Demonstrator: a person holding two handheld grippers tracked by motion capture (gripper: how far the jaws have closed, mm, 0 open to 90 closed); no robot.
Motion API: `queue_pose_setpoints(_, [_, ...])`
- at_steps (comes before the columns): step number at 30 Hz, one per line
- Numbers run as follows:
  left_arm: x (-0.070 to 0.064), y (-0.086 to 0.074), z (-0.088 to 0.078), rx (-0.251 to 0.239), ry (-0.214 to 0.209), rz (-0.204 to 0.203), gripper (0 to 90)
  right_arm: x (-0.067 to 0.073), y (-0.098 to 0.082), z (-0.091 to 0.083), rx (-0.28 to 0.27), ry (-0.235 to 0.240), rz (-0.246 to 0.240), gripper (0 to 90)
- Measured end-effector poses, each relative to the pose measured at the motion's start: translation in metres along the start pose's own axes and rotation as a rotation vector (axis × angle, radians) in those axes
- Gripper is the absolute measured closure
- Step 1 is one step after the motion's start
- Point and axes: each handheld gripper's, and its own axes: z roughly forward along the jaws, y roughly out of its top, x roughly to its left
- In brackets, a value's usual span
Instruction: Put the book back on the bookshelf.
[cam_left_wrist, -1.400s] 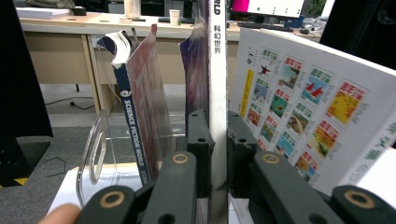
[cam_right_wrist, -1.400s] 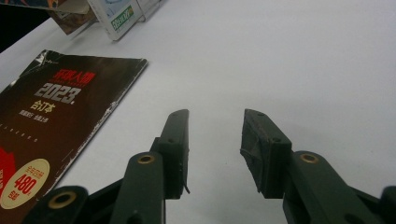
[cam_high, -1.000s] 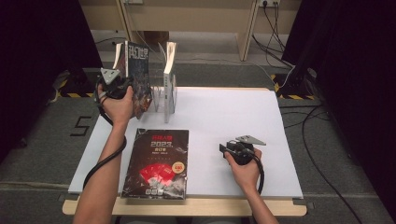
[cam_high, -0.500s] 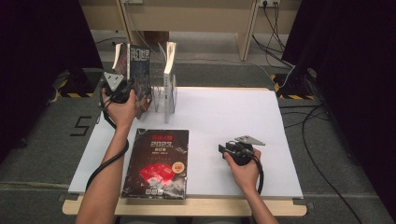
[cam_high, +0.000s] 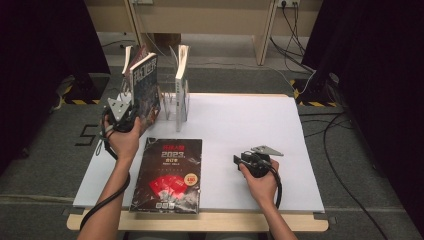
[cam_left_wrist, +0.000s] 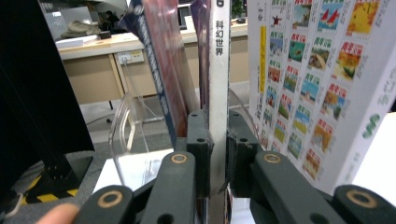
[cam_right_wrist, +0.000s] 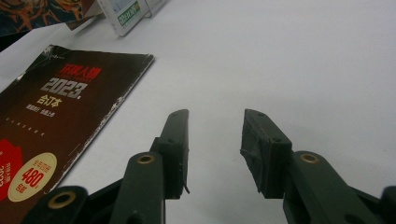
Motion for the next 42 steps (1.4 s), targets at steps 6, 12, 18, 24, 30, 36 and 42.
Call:
queue_pose_setpoints(6, [0.002, -0.013, -0.012, 0.022, -0.002, -0.006, 81.6, 0.0, 0.0, 0.0, 0.003, 0.001, 0.005, 61.7])
queue_pose_setpoints(12, [0.004, -0.024, -0.021, 0.043, -0.012, -0.035, 81.4, 0.001, 0.0, 0.001, 0.006, 0.001, 0.005, 61.5])
queue_pose_setpoints(18, [0.008, -0.034, -0.025, 0.061, -0.011, -0.056, 79.6, 0.001, -0.001, 0.001, 0.008, 0.001, 0.006, 61.4])
queue_pose_setpoints(24, [0.012, -0.025, -0.027, 0.01, -0.026, -0.075, 74.6, 0.001, -0.001, 0.001, 0.009, 0.003, 0.006, 61.0])
queue_pose_setpoints(30, [0.015, -0.012, -0.03, -0.021, -0.029, -0.079, 75.5, 0.001, -0.001, 0.002, 0.017, 0.003, 0.011, 60.7])
queue_pose_setpoints(36, [0.018, 0.002, -0.028, -0.029, -0.041, -0.094, 74.4, -0.001, -0.001, 0.002, 0.022, 0.002, 0.009, 60.4])
queue_pose_setpoints(42, [0.02, 0.005, -0.024, -0.019, -0.04, -0.105, 74.5, -0.001, -0.001, 0.002, 0.023, 0.002, 0.016, 60.2])
